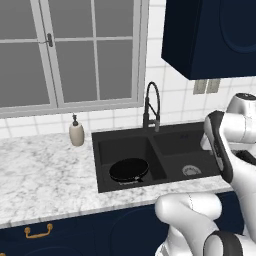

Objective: Pick the pan and sponge and place them into the sink. Then turn on the water.

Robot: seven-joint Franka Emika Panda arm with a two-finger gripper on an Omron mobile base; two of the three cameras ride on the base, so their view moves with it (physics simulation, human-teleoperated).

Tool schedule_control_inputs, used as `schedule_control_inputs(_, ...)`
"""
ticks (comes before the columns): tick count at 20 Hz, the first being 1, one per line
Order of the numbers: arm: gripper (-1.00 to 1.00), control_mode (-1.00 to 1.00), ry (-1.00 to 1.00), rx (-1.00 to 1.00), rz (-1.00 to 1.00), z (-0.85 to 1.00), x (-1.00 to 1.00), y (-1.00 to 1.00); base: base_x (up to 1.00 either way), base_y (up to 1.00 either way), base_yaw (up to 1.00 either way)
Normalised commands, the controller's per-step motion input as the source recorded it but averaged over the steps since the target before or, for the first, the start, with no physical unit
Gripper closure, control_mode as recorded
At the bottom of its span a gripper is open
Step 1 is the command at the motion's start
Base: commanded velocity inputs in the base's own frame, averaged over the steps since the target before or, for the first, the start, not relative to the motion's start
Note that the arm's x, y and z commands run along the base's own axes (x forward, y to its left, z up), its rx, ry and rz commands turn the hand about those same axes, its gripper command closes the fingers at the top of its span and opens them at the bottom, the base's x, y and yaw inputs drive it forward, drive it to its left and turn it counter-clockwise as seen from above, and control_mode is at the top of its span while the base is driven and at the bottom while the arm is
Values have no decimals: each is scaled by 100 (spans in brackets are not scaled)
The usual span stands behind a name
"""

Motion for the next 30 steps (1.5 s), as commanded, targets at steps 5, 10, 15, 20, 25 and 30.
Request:
schedule_control_inputs(5,-100,-100,22,2,-13,0,2,-87,0,0,0)
schedule_control_inputs(10,-100,-100,18,4,-5,0,2,-84,0,0,0)
schedule_control_inputs(15,-100,-100,-2,2,0,-32,5,-77,0,0,0)
schedule_control_inputs(20,-100,-100,-13,2,7,-26,28,-89,0,0,0)
schedule_control_inputs(25,-100,-100,-2,0,9,-19,51,-62,0,0,0)
schedule_control_inputs(30,-100,-100,-1,0,10,-31,72,-34,0,0,0)
